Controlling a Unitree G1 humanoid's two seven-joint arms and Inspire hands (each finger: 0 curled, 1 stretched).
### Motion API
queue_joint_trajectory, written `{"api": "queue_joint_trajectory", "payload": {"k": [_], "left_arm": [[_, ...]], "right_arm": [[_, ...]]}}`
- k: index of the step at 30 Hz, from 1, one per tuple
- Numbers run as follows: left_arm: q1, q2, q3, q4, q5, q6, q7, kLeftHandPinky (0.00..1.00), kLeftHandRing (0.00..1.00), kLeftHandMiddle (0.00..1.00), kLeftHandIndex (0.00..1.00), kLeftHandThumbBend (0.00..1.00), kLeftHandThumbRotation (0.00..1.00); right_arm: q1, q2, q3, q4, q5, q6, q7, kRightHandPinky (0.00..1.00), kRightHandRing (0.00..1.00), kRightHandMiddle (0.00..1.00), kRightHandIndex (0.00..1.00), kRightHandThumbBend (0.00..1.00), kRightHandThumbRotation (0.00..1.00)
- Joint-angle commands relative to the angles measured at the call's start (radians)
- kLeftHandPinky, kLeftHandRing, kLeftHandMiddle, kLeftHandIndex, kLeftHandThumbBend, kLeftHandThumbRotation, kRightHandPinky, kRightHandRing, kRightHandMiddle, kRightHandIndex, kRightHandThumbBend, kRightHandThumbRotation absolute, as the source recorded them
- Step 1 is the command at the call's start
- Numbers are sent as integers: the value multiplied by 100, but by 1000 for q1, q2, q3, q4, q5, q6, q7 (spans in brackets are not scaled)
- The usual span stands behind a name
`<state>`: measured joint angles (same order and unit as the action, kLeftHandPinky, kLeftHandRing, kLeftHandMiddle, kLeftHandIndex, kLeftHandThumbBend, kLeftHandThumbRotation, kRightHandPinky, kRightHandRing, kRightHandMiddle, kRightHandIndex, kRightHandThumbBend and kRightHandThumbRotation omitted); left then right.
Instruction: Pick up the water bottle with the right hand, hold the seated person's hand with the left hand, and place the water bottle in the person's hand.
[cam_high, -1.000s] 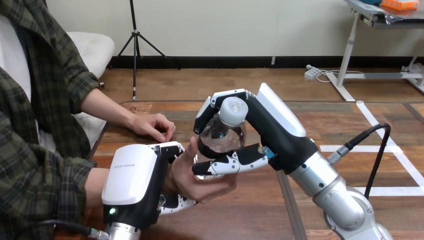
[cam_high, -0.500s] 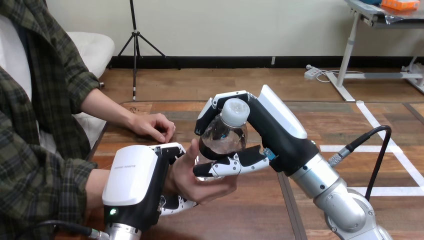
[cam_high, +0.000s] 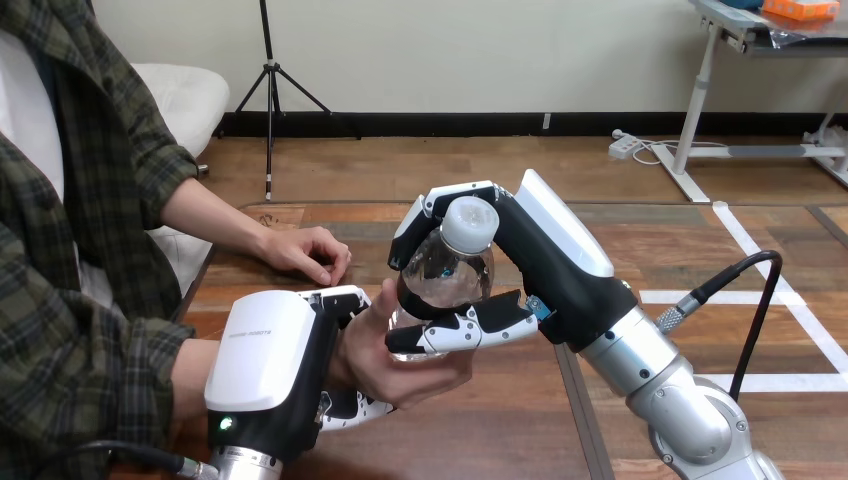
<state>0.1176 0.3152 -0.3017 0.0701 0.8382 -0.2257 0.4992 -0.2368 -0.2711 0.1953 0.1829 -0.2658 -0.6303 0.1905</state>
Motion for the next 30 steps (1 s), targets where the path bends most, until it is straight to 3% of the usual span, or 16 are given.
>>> {"api": "queue_joint_trajectory", "payload": {"k": [1, 20, 26, 30], "left_arm": [[-35, -17, -17, -22, -1, -16, -7, 28, 32, 37, 41, 85, 0], [-38, -13, -15, -9, -2, -23, -3, 27, 32, 37, 41, 85, 0], [-43, -7, -18, 7, 3, -35, 9, 28, 33, 37, 41, 86, 0], [-43, -5, -18, -1, 4, -23, -8, 28, 33, 38, 41, 85, 0]], "right_arm": [[-14, 1, -2, -25, 20, -10, 7, 31, 35, 43, 44, 72, 0], [-21, 18, -12, -4, 25, -20, -17, 33, 36, 43, 45, 75, 0], [-29, 8, -17, 10, -63, -52, -86, 38, 43, 49, 52, 78, 0], [-38, 1, -19, 10, -78, -48, -97, 44, 51, 58, 60, 79, 0]]}}
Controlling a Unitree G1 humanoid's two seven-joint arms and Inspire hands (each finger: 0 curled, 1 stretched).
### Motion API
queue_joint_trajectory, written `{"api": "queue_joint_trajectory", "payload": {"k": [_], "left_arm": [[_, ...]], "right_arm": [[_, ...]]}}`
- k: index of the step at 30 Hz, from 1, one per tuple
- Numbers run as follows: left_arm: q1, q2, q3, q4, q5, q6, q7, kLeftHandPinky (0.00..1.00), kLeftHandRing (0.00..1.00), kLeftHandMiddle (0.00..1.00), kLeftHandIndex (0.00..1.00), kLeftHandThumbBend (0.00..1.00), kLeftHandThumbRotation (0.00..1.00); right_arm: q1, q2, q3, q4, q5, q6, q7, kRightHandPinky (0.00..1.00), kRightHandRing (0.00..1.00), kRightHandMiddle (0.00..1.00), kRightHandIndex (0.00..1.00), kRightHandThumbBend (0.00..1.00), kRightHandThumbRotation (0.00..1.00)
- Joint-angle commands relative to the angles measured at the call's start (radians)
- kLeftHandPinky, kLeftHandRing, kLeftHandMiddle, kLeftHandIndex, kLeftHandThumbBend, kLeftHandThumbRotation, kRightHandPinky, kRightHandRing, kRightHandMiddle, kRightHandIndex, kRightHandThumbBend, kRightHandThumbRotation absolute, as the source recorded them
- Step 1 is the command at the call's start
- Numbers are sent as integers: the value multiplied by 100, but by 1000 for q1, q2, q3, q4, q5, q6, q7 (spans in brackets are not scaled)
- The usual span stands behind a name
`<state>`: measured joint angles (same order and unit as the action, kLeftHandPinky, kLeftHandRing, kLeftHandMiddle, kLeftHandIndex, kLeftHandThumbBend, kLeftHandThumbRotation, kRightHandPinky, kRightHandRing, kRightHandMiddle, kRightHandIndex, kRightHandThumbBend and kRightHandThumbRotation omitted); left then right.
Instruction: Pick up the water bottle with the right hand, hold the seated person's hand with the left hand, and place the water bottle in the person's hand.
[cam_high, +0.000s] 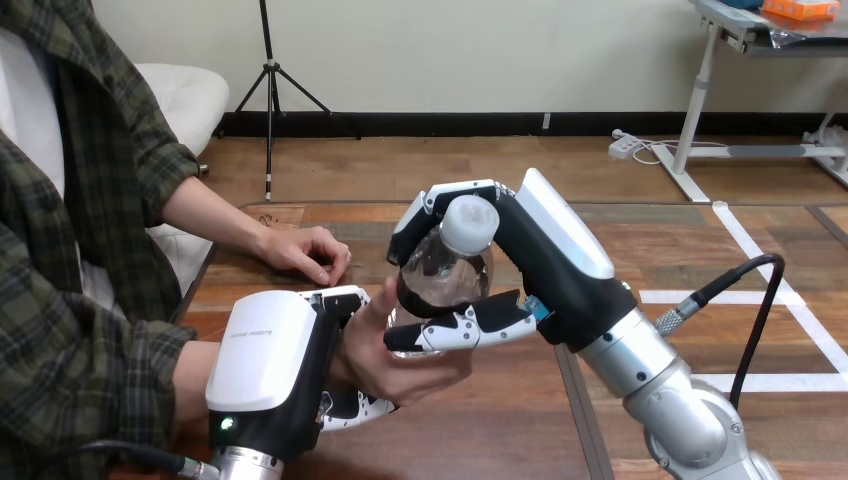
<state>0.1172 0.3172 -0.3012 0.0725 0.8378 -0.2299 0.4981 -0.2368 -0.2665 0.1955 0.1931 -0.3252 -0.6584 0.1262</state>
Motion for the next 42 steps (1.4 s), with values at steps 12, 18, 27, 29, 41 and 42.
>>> {"api": "queue_joint_trajectory", "payload": {"k": [12, 18, 27, 29, 41, 42], "left_arm": [[-52, 18, -14, -30, 4, 0, -107, 34, 41, 47, 50, 82, 0], [-50, 29, -15, -34, 2, -11, -127, 40, 51, 57, 57, 84, 0], [-49, 42, -12, -25, -39, -71, -128, 49, 63, 72, 71, 86, 0], [-50, 45, -13, -20, -44, -81, -125, 50, 64, 74, 73, 86, 0], [-55, 66, -11, -7, -66, -146, -127, 58, 76, 86, 87, 87, 0], [-55, 68, -11, -6, -66, -153, -126, 59, 76, 86, 88, 87, 0]], "right_arm": [[-57, -8, -39, -13, 6, -3, -29, 64, 72, 78, 79, 86, 0], [-49, -6, -46, -26, 17, 6, -33, 68, 76, 81, 82, 87, 0], [-39, 3, -54, -33, 36, 13, -35, 69, 76, 82, 82, 86, 0], [-36, 5, -54, -35, 38, 17, -35, 69, 76, 82, 82, 86, 0], [-25, 5, -63, -49, 50, 36, -27, 69, 77, 83, 82, 83, 0], [-24, 5, -64, -51, 52, 38, -26, 69, 77, 83, 83, 83, 0]]}}
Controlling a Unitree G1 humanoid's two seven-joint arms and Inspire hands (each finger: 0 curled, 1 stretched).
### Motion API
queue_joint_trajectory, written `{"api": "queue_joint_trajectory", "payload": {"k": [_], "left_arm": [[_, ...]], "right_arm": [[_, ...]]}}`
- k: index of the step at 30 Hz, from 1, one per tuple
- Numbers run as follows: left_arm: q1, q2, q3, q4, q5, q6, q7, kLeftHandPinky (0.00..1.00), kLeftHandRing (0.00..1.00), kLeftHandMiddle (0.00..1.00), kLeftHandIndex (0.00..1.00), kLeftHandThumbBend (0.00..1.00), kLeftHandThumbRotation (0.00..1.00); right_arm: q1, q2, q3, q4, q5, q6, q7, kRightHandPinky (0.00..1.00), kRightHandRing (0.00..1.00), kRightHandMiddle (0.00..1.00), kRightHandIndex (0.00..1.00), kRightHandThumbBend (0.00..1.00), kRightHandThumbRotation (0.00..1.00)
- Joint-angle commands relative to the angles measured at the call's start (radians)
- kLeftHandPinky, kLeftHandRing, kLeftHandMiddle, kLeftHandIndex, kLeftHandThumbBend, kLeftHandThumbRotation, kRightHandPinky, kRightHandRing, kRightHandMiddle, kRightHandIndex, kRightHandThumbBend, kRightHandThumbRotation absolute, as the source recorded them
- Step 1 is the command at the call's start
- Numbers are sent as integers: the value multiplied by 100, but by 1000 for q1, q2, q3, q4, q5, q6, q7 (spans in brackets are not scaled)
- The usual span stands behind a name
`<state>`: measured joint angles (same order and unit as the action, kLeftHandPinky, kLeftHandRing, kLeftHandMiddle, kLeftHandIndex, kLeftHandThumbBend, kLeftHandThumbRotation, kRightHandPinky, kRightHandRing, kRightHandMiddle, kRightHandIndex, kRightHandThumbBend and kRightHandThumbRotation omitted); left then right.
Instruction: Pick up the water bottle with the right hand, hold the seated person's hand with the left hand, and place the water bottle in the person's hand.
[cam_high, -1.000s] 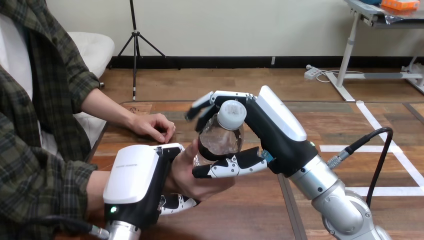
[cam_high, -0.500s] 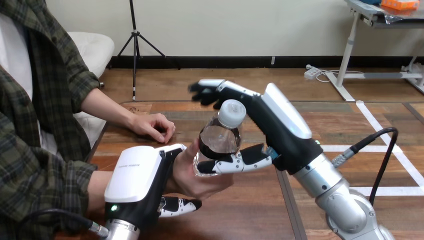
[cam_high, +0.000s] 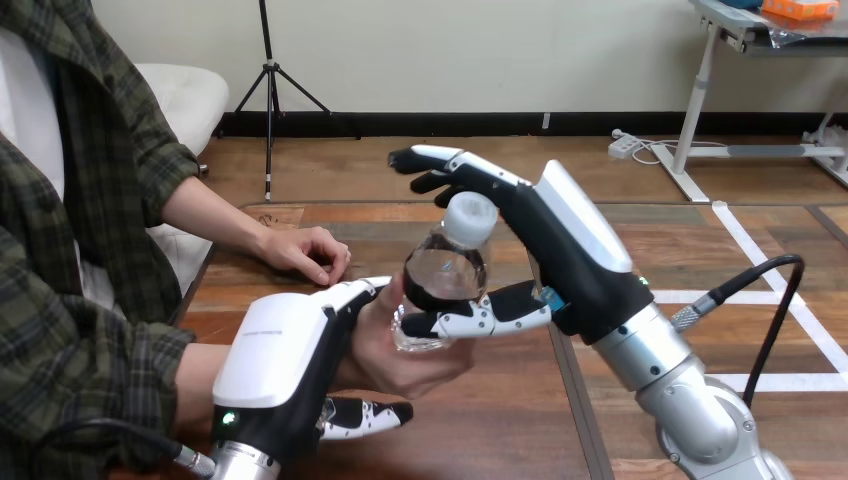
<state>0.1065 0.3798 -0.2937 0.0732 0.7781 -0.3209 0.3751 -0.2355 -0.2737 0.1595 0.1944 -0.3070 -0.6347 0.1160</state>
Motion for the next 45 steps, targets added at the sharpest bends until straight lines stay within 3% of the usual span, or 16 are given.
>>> {"api": "queue_joint_trajectory", "payload": {"k": [1, 9, 17, 26, 32, 40, 45], "left_arm": [[-45, 7, -19, -6, -6, -67, -2, 59, 77, 87, 89, 87, 0], [-53, 18, -18, 14, 2, -116, 20, 66, 84, 93, 95, 91, 8], [-59, 17, -18, 45, 4, -165, 41, 77, 93, 99, 99, 96, 25], [-51, -2, -17, 90, -7, -256, 105, 84, 98, 100, 100, 99, 43], [-45, -34, -8, 126, -66, -348, 139, 85, 97, 100, 100, 94, 54], [-46, -103, -1, 200, -235, -507, 121, 84, 95, 98, 98, 81, 67], [-51, -145, 9, 243, -286, -577, 124, 83, 93, 96, 97, 73, 74]], "right_arm": [[-25, 13, -29, -53, 35, 15, -16, 69, 78, 83, 83, 83, 0], [-14, 11, -31, -76, 47, 41, -10, 72, 80, 85, 83, 82, 2], [1, 13, -30, -89, 67, 52, -6, 78, 85, 89, 85, 82, 5], [34, 22, -29, -96, 82, 41, -16, 84, 90, 92, 87, 81, 9], [49, 32, -32, -99, 107, 32, -17, 87, 92, 93, 87, 79, 12], [63, 53, -45, -73, 118, -24, -50, 86, 90, 92, 86, 75, 15], [71, 67, -52, -54, 129, -56, -66, 85, 90, 91, 85, 73, 14]]}}
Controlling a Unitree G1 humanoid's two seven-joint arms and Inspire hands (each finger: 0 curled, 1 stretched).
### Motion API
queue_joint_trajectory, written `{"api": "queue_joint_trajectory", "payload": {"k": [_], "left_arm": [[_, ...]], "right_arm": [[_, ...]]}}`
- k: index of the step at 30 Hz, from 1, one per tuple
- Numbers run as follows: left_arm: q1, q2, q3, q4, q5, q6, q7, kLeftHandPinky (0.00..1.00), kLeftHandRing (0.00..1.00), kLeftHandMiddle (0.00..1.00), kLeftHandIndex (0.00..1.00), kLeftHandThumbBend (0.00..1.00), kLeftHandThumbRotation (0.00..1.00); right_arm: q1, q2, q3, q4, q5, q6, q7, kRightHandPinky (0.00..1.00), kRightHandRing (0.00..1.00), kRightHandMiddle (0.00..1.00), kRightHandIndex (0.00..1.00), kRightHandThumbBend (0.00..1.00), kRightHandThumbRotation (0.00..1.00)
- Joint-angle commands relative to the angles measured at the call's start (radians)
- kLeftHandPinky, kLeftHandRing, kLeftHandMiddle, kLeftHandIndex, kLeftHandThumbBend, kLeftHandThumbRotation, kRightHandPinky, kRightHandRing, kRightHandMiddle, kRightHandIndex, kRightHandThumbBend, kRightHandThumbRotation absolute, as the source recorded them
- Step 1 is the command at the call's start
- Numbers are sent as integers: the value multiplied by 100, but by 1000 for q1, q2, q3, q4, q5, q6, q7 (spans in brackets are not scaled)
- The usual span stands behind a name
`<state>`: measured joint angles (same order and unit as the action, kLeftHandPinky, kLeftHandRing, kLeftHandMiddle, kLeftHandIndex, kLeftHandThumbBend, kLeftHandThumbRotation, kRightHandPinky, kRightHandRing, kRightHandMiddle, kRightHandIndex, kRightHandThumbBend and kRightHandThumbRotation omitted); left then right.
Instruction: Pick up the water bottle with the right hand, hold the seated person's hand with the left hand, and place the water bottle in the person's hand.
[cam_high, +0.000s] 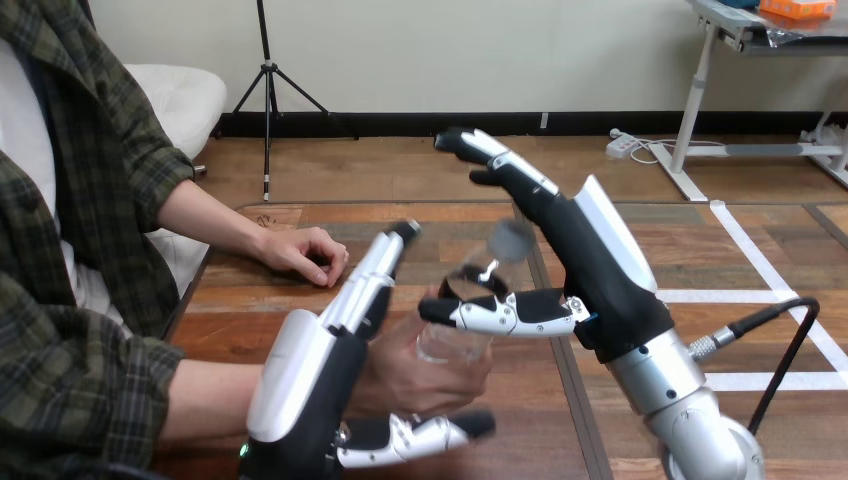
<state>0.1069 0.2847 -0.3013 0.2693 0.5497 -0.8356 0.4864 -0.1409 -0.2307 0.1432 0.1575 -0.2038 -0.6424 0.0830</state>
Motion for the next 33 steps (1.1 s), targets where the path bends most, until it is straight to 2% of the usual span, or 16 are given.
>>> {"api": "queue_joint_trajectory", "payload": {"k": [1, 4, 8, 13, 22, 27, 33], "left_arm": [[-52, -57, 20, 54, -64, -73, 14, 83, 93, 96, 97, 71, 76], [-57, -86, 32, 73, -78, -100, 24, 80, 90, 93, 95, 63, 83], [-60, -118, 45, 91, -93, -129, 31, 76, 87, 90, 93, 59, 91], [-50, -155, 56, 82, -99, -132, 33, 75, 86, 88, 92, 56, 98], [-26, -190, 75, 46, -82, -123, 18, 83, 86, 87, 91, 44, 100], [-21, -201, 80, 37, -84, -121, 8, 85, 87, 87, 91, 41, 100], [-24, -208, 86, 45, -93, -125, -6, 85, 85, 85, 90, 35, 100]], "right_arm": [[-23, 27, -36, -12, 29, -55, -36, 85, 90, 91, 85, 73, 14], [-19, 36, -39, 2, 38, -75, -45, 85, 89, 90, 84, 71, 13], [-15, 46, -42, 24, 48, -105, -58, 85, 89, 90, 83, 69, 13], [-9, 63, -45, 50, 74, -136, -63, 86, 89, 89, 81, 66, 11], [-5, 85, -55, 87, 74, -183, -83, 88, 89, 88, 81, 61, 10], [-9, 96, -62, 110, 70, -212, -94, 87, 89, 88, 81, 59, 10], [-7, 105, -64, 116, 70, -219, -103, 85, 89, 88, 81, 57, 9]]}}
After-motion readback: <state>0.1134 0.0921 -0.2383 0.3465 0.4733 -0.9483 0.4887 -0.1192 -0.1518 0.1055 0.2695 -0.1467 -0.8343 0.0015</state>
